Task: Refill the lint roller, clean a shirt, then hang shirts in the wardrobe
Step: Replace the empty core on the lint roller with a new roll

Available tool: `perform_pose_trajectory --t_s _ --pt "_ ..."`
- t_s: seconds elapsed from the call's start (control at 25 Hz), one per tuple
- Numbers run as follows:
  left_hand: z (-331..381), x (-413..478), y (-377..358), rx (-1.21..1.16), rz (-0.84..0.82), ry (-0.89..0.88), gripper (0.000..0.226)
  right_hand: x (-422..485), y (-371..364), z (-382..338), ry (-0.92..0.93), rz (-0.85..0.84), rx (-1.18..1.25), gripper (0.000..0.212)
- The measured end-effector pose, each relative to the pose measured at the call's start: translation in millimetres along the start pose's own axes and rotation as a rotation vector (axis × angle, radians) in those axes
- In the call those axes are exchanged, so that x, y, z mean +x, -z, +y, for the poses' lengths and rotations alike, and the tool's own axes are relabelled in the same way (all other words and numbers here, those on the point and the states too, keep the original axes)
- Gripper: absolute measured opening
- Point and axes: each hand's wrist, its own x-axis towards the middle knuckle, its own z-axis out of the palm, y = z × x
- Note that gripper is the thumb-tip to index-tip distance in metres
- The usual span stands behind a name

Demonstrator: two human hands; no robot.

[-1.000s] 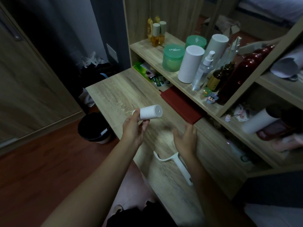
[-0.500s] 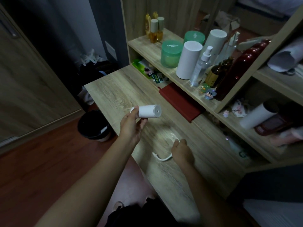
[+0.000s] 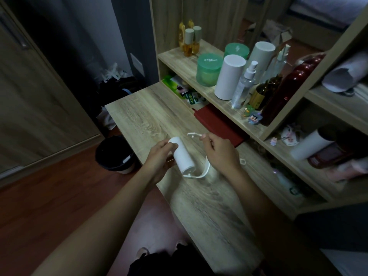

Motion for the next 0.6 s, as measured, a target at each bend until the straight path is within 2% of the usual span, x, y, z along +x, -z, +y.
perform_pose_trajectory --t_s 0.2,0.6 --pt "3.3 -7.7 -0.7 0.08 -0.059 -0.026 0.02 1.7 0.1 -4.5 0.021 -0.028 -0.026 0.037" --pt "-0.6 -20.8 -9.5 0.072 -0.099 -0.051 0.035 0.4 -3.2 -10.8 -0.019 -0.007 0.035 0.037"
